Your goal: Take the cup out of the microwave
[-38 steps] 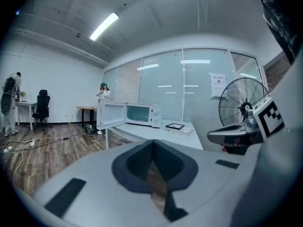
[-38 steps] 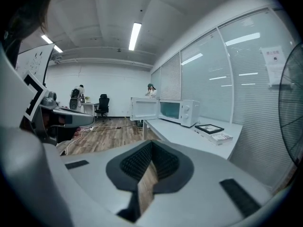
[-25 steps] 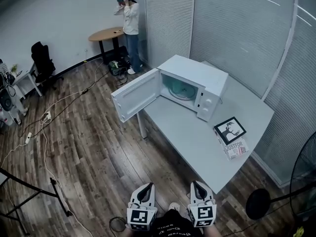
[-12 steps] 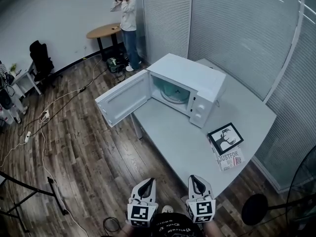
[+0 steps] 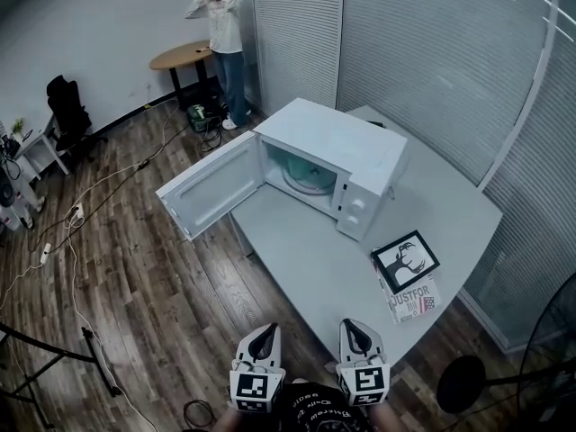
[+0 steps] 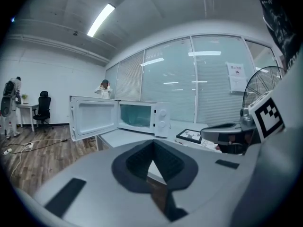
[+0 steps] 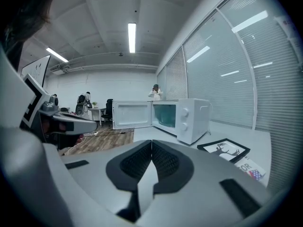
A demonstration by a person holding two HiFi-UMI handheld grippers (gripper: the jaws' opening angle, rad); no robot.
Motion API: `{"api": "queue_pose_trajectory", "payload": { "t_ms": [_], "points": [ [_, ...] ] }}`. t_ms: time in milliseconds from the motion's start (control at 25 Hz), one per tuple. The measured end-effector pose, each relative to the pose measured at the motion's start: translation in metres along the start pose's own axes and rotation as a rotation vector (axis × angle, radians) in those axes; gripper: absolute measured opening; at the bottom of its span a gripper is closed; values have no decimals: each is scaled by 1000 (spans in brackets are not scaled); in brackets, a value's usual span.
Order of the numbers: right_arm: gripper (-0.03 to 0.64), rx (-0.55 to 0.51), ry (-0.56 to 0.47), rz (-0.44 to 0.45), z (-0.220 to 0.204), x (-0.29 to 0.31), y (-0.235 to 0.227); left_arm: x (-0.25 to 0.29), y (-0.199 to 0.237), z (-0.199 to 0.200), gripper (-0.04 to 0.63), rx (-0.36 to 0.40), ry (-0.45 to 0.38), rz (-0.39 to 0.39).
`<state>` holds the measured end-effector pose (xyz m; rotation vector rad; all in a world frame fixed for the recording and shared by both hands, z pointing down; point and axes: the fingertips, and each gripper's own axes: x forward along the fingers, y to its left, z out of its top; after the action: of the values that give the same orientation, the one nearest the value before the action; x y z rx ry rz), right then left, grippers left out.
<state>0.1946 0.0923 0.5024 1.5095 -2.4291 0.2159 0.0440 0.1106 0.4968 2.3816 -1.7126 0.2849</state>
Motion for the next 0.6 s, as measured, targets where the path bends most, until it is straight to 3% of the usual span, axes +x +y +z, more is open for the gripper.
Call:
{"api": "queue_pose_trajectory", "payload": {
  "t_ms": [600],
  "points": [
    [5, 69, 1, -147, 32, 94, -31, 111, 63, 31, 4, 43, 29, -146]
  ]
}}
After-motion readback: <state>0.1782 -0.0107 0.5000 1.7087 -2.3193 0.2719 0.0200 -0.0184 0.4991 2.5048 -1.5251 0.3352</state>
